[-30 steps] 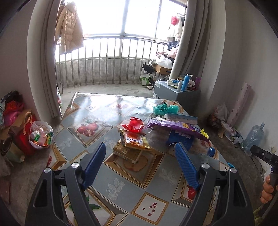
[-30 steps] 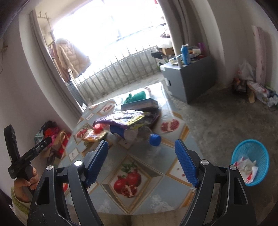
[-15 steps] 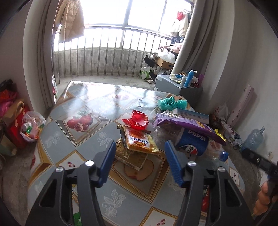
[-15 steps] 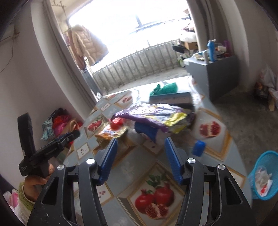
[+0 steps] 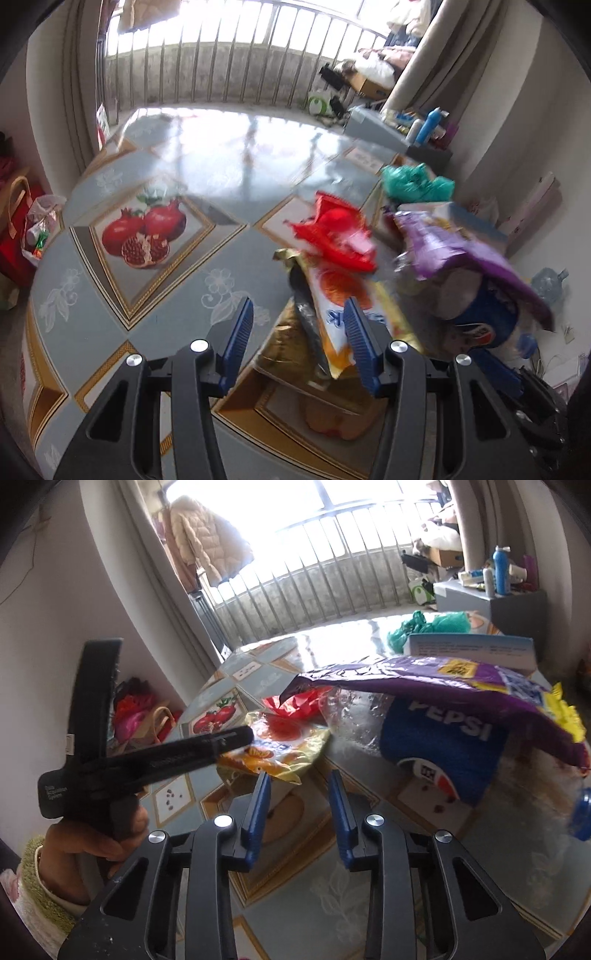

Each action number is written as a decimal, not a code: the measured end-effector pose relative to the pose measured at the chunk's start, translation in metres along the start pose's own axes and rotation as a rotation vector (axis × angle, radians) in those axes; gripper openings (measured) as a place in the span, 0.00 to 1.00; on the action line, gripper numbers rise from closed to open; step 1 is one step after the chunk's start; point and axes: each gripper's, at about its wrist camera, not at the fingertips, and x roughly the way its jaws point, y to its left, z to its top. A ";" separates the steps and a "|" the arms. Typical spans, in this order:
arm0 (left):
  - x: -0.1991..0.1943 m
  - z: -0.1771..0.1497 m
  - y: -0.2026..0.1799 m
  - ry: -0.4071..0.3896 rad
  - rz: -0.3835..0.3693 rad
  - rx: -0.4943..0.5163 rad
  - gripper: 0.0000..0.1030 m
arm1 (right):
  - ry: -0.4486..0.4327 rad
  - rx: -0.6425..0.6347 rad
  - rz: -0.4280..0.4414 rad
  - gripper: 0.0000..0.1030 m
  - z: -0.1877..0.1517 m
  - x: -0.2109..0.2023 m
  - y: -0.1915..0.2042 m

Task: Collect trash
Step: 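Reach both tools toward the yellow snack wrapper on the table, then close the left tool on the yellow Enaak snack wrapper and lift it, then grasp the gold LC packet with the right tool while the left tool holds the wrapper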

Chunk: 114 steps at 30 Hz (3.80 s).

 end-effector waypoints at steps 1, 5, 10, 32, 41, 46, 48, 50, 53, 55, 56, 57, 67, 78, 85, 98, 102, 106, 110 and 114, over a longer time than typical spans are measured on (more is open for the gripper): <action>0.005 -0.001 0.003 0.011 -0.009 -0.009 0.48 | 0.001 0.008 0.002 0.29 0.000 0.002 0.000; 0.004 -0.007 0.009 0.002 -0.073 -0.017 0.38 | 0.007 0.021 0.004 0.28 0.003 0.007 0.000; -0.006 -0.023 -0.001 0.010 -0.096 0.024 0.32 | 0.032 0.043 0.011 0.25 -0.001 0.009 -0.004; -0.073 -0.143 -0.086 0.124 -0.334 0.117 0.12 | 0.046 0.194 -0.087 0.24 -0.045 -0.097 -0.057; -0.109 -0.101 -0.070 -0.096 -0.274 0.108 0.12 | 0.056 0.208 -0.024 0.25 -0.040 -0.087 -0.061; -0.071 -0.067 -0.077 -0.090 -0.228 0.146 0.12 | 0.092 0.194 -0.001 0.25 -0.043 -0.073 -0.055; -0.042 -0.062 -0.079 0.007 -0.173 0.169 0.12 | 0.107 0.191 -0.001 0.25 -0.044 -0.069 -0.056; -0.018 -0.065 -0.079 0.105 -0.173 0.162 0.11 | 0.118 0.192 -0.004 0.25 -0.046 -0.067 -0.057; -0.026 -0.077 -0.086 0.100 -0.223 0.181 0.11 | 0.124 0.194 -0.010 0.25 -0.048 -0.068 -0.062; -0.031 -0.086 -0.088 0.121 -0.253 0.165 0.11 | 0.126 0.198 -0.016 0.24 -0.049 -0.069 -0.067; -0.033 -0.091 -0.090 0.133 -0.270 0.159 0.11 | 0.127 0.207 -0.013 0.24 -0.049 -0.070 -0.070; -0.035 -0.096 -0.092 0.143 -0.279 0.152 0.11 | 0.130 0.213 -0.010 0.24 -0.050 -0.071 -0.073; -0.063 -0.140 -0.121 0.179 -0.422 0.099 0.12 | 0.095 0.281 -0.045 0.24 -0.053 -0.101 -0.102; -0.090 -0.145 -0.146 0.056 -0.409 0.306 0.51 | 0.126 0.283 0.086 0.25 -0.059 -0.115 -0.101; -0.074 -0.148 -0.154 0.081 -0.344 0.381 0.52 | 0.188 0.324 0.203 0.25 -0.055 -0.092 -0.098; -0.054 -0.141 -0.151 0.069 -0.288 0.386 0.46 | 0.273 0.375 0.397 0.25 -0.042 -0.062 -0.083; -0.051 -0.133 -0.135 0.074 -0.301 0.300 0.30 | 0.243 0.367 0.358 0.25 -0.037 -0.073 -0.087; -0.043 -0.132 -0.119 0.109 -0.271 0.231 0.18 | 0.235 0.336 0.253 0.32 -0.040 -0.088 -0.091; -0.038 -0.134 -0.100 0.148 -0.311 0.120 0.09 | 0.281 0.292 0.174 0.42 -0.053 -0.092 -0.080; -0.038 -0.135 -0.089 0.160 -0.332 0.058 0.06 | 0.301 0.201 0.102 0.59 -0.059 -0.089 -0.060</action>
